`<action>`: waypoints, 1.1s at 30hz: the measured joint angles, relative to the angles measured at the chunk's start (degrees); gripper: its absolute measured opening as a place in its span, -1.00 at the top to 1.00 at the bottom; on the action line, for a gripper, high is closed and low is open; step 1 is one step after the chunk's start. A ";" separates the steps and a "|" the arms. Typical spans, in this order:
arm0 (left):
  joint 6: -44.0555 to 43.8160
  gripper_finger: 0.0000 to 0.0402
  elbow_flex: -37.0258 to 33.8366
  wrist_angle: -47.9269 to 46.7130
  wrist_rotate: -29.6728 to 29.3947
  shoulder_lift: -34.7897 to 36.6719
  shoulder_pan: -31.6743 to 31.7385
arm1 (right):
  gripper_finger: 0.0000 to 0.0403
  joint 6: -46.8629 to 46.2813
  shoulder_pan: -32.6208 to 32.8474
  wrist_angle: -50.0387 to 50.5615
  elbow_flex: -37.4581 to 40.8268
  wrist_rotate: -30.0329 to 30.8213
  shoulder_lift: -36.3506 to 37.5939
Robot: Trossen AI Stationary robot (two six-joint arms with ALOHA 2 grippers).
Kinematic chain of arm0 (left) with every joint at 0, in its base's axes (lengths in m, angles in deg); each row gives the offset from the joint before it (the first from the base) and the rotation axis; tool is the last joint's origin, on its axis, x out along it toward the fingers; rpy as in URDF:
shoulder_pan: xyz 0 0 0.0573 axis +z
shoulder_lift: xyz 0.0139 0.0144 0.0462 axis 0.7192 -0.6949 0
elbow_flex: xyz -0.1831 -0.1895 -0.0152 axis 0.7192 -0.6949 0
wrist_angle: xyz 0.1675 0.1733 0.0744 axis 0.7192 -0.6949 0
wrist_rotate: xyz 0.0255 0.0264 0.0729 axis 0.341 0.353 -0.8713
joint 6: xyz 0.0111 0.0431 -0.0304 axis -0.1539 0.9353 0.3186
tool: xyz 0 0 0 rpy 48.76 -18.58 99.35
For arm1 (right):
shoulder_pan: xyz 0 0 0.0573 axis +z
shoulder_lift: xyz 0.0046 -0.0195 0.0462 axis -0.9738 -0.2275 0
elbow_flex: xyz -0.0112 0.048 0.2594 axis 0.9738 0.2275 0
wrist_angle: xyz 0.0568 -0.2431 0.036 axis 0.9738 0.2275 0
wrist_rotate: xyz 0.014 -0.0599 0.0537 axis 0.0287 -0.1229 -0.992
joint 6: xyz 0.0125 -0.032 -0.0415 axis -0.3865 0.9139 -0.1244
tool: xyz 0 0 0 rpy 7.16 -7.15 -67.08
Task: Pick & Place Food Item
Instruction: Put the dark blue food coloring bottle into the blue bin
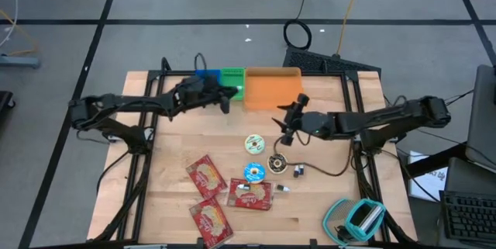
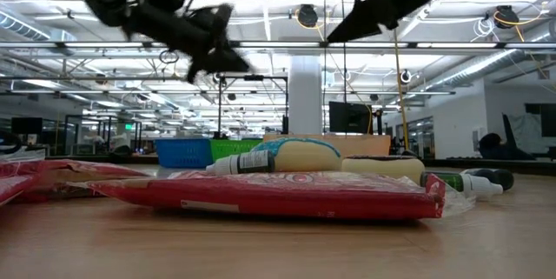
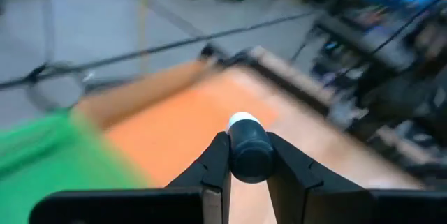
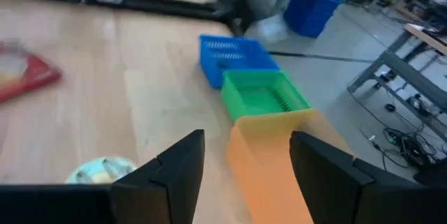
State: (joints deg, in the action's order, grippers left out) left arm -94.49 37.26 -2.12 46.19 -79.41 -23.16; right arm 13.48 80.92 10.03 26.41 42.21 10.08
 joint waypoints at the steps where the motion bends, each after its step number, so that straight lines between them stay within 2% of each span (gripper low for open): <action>1: 0.03 0.69 -1.80 -0.13 -2.47 1.20 0.20 | 0.01 -0.46 -0.02 0.08 1.20 0.21 1.32; 5: 1.08 0.69 -8.27 0.41 -16.35 4.86 0.28 | 0.02 -1.41 -0.52 -4.28 6.50 -0.03 5.61; 9: 0.40 0.69 -12.23 0.23 -23.45 5.34 0.70 | 0.02 -1.05 -1.53 -14.06 12.20 0.22 9.08; 15: -2.21 0.69 -14.09 -0.01 -23.99 4.04 2.51 | 0.03 -0.45 -2.77 -23.75 18.03 0.35 10.97; 33: -6.47 0.57 -14.02 1.76 -21.95 -2.52 5.42 | 0.03 0.16 -2.95 -23.74 18.85 0.21 10.91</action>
State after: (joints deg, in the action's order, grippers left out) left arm -100.96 23.23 -0.37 24.24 -81.93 -17.73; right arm 13.63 77.97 -13.71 45.27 42.42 21.00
